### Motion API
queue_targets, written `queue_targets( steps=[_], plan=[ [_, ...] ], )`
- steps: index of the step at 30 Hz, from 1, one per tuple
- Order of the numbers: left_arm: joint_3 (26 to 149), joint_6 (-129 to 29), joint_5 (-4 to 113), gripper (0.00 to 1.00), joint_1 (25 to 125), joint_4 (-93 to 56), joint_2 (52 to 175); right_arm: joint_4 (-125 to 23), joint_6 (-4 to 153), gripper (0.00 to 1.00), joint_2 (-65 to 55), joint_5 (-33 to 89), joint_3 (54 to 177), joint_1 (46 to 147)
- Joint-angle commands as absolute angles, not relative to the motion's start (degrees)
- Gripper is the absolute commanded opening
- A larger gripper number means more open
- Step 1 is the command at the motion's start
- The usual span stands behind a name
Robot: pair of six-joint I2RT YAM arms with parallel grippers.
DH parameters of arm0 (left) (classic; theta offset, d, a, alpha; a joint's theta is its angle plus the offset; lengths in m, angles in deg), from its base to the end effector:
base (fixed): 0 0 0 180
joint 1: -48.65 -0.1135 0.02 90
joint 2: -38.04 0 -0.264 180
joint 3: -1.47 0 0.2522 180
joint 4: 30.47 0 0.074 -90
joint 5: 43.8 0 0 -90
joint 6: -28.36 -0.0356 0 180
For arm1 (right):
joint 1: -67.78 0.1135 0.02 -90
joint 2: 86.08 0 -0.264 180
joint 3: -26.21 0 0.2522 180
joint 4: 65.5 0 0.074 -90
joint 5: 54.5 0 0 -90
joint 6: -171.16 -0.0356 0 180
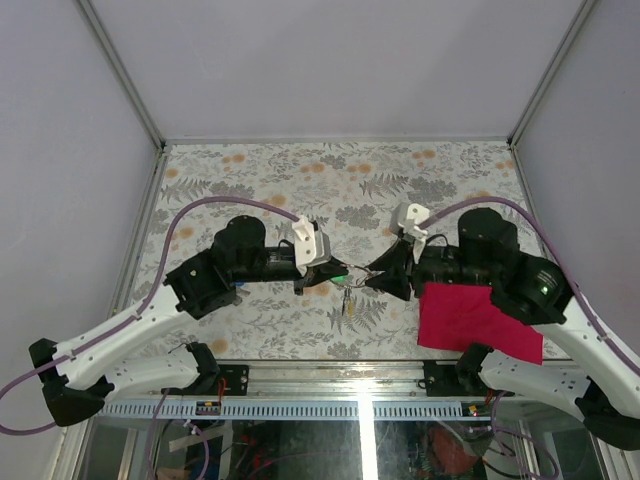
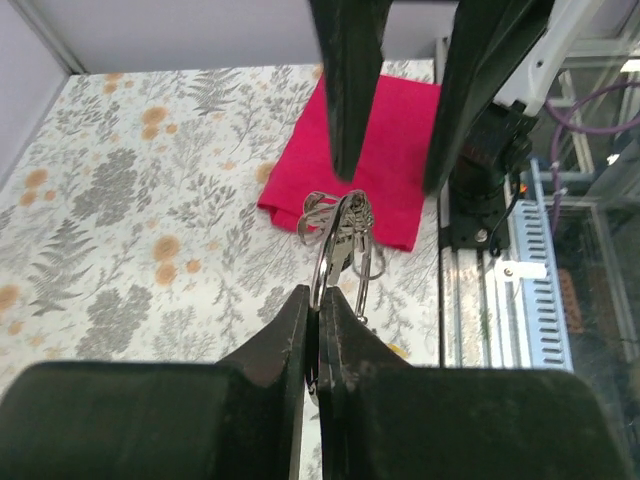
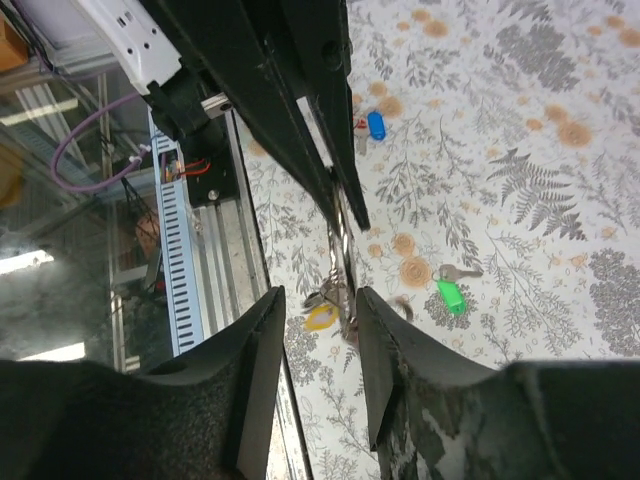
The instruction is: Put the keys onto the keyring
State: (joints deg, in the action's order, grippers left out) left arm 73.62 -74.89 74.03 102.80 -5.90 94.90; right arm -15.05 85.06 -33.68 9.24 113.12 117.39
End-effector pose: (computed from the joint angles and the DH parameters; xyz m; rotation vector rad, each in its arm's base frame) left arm 0.1172 -0.1905 0.3841 1.2918 1.2654 -0.9362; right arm 0.0973 0.1386 0.4365 -1.1570 1.5503 0.9677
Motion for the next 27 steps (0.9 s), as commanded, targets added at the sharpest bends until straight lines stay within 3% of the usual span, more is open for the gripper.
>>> queue_targets(
  steps=[1,8,17,27],
  plan=[
    [79.2,-84.3,71.3,0.00,102.7,3.5,93.7,-24.0,82.2,0.42,-40.2,12.0,109.0,117.7],
    [87.0,-92.6,69.5,0.00,102.7,21.6,95.1,-32.3,78.7,0.43,-47.0,16.9,98.9,117.7],
    [90.9,-92.3,67.9,0.00,103.3,34.6,99.9,-33.8,76.4,0.44,-49.7,19.3,93.7,117.7],
    [91.9,-89.8,54.3,0.00,110.0,43.0,106.9,-33.8,75.0,0.45,-52.2,20.4,89.2,117.6]
  ],
)
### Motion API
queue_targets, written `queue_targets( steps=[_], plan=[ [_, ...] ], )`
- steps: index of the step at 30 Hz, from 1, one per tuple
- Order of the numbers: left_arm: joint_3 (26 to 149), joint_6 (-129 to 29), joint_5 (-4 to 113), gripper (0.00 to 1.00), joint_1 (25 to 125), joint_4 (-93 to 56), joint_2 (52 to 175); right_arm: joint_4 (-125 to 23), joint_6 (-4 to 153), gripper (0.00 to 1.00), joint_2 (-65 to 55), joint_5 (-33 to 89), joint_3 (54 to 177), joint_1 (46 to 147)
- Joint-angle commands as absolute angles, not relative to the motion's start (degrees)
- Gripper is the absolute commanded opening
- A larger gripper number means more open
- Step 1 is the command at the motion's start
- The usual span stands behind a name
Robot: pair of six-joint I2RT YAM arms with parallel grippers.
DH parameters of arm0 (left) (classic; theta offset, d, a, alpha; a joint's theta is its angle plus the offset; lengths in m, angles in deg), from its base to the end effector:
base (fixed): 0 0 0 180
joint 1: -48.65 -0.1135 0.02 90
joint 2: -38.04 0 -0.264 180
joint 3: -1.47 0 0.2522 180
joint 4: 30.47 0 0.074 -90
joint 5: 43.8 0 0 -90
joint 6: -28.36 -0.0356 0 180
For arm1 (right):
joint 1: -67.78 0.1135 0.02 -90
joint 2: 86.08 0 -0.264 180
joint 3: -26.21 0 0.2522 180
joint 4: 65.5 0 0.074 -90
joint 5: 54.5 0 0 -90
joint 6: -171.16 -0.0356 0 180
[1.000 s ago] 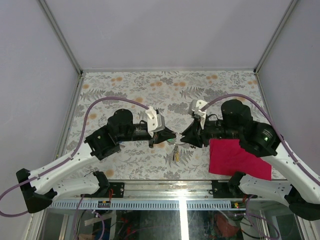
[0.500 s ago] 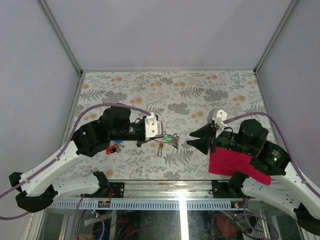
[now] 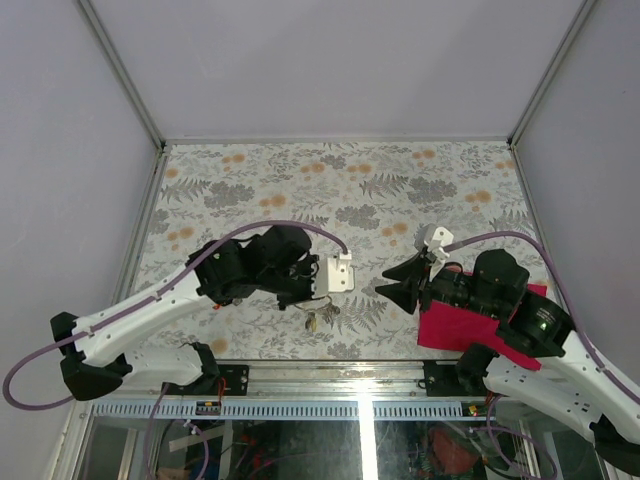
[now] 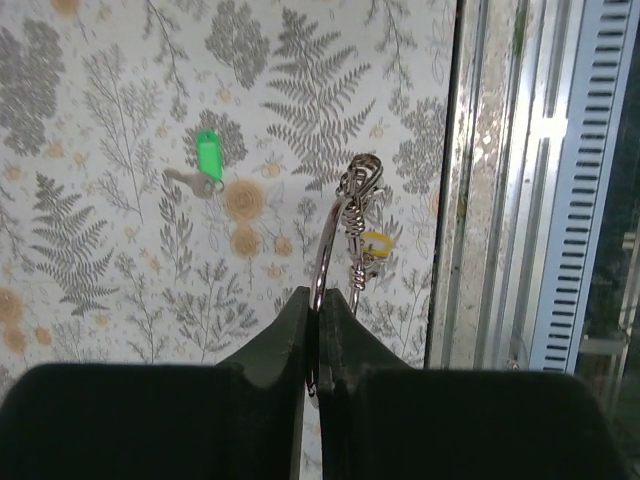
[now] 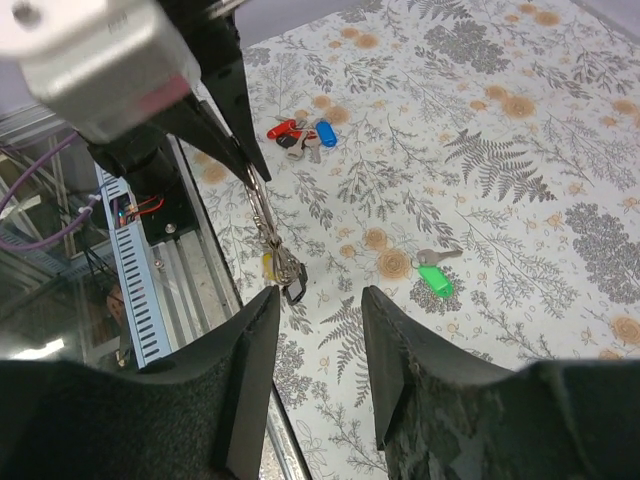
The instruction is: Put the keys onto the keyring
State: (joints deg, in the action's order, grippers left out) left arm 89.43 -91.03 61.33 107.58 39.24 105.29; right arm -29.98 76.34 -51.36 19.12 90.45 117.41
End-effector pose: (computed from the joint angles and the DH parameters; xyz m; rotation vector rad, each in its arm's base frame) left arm 0.1081 -0.1974 0.3644 1.8011 1.6794 -0.5503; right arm 0.0766 0.1056 0.3768 -0.8757 1.5298 0.9438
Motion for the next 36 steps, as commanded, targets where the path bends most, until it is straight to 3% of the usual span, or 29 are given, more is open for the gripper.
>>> queue_targets(
  steps=[1,13,21,36],
  plan=[
    [92.0,-89.7,52.5,0.00,110.7,43.5,107.4,-34.0,74.9,0.46,-52.5,20.4,88.8,117.6],
    [93.5,-91.5,43.2,0.00,113.9,41.2,105.2,-44.8,75.4,0.50,-54.9,16.7,80.6,117.7],
    [93.4,-93.8,45.0,0.00,115.0,40.6,102.8,-69.9,79.8,0.53,-56.7,9.4,68.7,117.7],
    [94.3,-95.2,45.4,0.00,116.1,40.3,102.5,-72.1,84.7,0.50,-40.7,-1.1,72.7,117.7]
  ],
)
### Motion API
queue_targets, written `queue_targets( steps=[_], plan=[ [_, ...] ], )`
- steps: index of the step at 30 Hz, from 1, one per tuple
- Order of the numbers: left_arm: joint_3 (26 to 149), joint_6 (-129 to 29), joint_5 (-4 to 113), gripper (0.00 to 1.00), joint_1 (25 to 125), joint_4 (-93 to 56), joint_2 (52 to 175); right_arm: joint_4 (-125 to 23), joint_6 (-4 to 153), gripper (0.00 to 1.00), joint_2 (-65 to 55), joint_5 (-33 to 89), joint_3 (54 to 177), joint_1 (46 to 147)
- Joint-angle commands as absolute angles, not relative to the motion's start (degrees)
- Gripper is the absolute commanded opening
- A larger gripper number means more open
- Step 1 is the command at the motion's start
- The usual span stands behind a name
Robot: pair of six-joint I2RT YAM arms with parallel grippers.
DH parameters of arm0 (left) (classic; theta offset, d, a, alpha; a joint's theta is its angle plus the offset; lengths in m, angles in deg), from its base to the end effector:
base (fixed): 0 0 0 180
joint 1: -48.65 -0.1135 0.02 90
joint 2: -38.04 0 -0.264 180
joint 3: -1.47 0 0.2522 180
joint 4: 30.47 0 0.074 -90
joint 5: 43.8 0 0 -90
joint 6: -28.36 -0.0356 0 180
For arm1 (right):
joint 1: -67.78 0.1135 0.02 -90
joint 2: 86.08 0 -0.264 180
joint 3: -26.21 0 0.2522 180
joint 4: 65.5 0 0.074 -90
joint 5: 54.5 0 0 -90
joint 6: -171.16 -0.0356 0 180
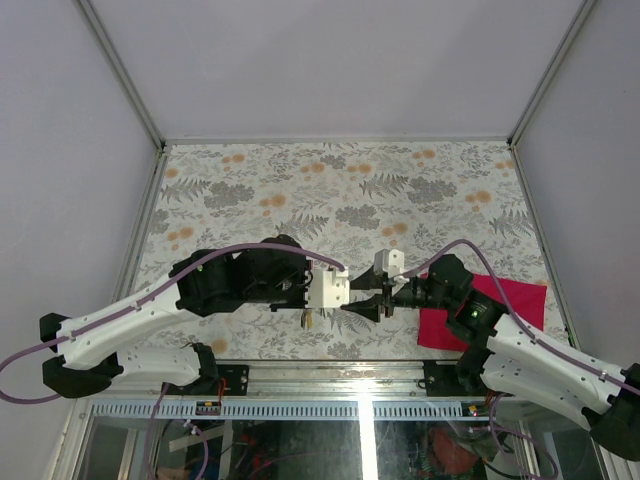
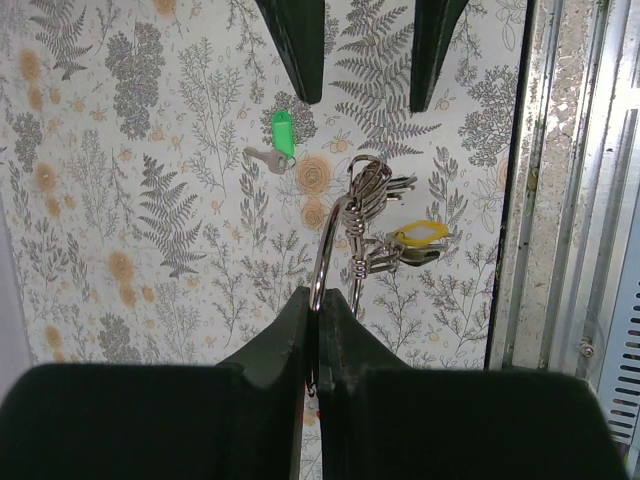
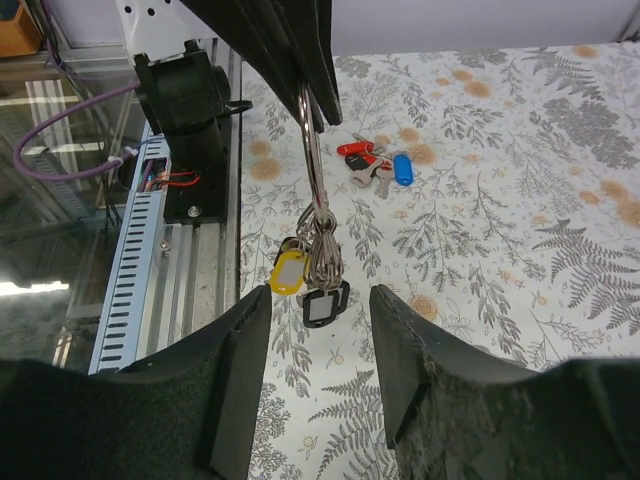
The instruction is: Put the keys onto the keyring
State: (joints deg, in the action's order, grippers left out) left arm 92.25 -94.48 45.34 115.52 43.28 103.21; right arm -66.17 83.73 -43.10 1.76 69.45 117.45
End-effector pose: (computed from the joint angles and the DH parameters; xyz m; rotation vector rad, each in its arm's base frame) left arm 0.0829 -0.1926 0.3805 1.8505 1.5699 -0.2542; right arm 0.1031 0.1520 0.2963 -1.1420 1.2139 1.0895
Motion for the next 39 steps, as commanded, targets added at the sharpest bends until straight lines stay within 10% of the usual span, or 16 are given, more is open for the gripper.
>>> queue_targets(
  steps=[1,39],
  plan=[
    [94.4,-95.2,45.3,0.00,116.2,40.3,102.4,-73.1,84.3,0.50,-40.0,-1.1,72.6,117.7],
    [95.0,-95.3,43.9,0.00,116.9,40.2,101.5,-82.7,77.6,0.48,-31.6,-4.3,66.3,117.8]
  ],
)
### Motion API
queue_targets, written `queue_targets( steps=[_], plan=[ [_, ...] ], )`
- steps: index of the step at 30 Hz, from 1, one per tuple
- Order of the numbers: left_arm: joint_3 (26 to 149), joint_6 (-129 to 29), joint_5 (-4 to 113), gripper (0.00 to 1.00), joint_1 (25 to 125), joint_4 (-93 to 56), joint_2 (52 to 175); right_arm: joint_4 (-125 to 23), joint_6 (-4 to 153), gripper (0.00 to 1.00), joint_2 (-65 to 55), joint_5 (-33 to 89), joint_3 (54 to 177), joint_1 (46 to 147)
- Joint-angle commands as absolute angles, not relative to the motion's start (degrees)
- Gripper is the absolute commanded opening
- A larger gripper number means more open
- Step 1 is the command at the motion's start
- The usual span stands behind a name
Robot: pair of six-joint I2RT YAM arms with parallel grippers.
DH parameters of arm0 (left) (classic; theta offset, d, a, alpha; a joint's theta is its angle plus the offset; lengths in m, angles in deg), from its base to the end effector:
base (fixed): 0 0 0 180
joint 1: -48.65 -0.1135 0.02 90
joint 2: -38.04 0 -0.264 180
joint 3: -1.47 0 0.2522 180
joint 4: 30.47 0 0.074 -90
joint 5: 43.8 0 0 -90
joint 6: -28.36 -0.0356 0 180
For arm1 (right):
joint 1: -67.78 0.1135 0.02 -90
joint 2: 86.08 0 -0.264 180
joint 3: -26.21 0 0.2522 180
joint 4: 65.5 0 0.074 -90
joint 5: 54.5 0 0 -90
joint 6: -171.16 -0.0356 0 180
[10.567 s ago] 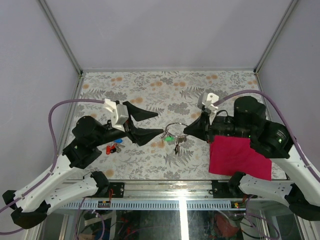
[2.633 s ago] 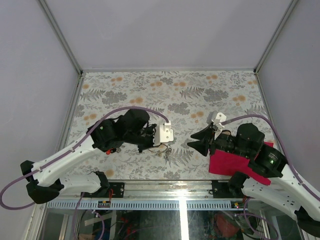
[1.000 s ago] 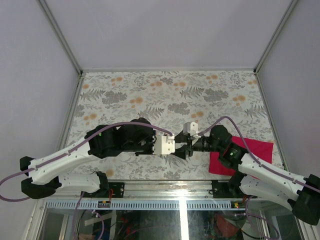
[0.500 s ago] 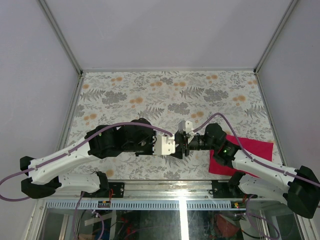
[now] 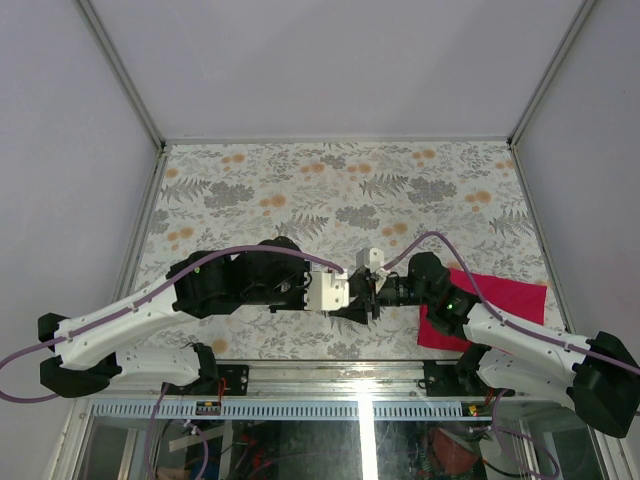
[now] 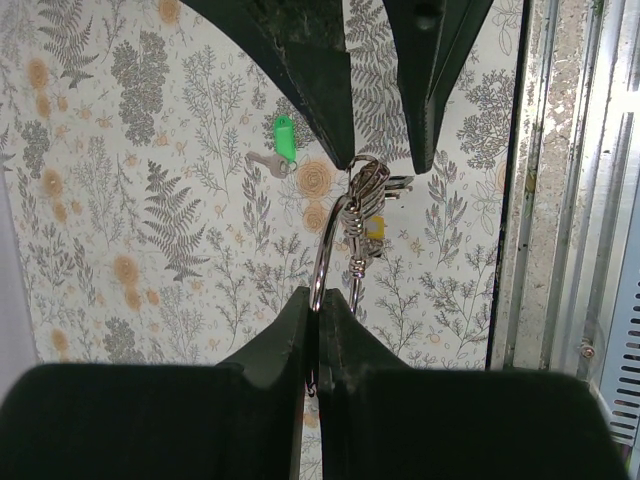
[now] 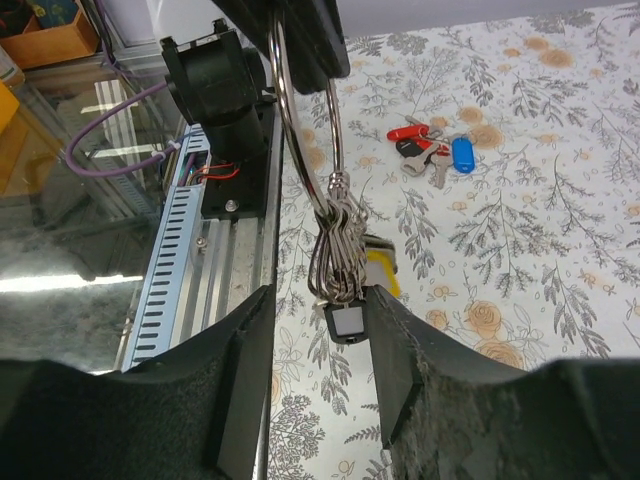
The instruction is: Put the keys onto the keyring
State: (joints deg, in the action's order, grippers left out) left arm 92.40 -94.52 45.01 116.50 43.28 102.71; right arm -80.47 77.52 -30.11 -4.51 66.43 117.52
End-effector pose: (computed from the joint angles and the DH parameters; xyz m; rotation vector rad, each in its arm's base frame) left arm 0.0788 -0.1917 0.3829 1.8540 1.5484 -0.2584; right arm 0.1223 0.1798 0.2625 -1.1782 1.2721 1.2539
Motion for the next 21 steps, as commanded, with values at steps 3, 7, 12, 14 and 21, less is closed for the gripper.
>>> queue_targets(
  steps=[3,7,12,14,21],
  plan=[
    [95.0,-95.2,43.8,0.00,117.0,40.2,101.6,-82.6,77.6,0.45,-31.6,-4.3,66.3,117.9],
    [95.1,-95.2,43.8,0.00,117.0,40.2,101.7,-82.7,77.6,0.42,-31.6,-4.3,66.2,117.9],
    [95.0,-95.2,43.7,0.00,117.1,40.2,101.8,-84.0,76.7,0.37,-32.0,-4.6,65.8,117.8],
    [94.8,-95.2,43.6,0.00,117.1,40.2,101.8,-84.2,76.3,0.35,-32.4,-4.6,65.6,117.8],
    [94.7,-95.2,43.5,0.00,117.1,40.2,101.9,-83.9,75.7,0.35,-35.1,-3.9,65.0,117.8]
  ],
)
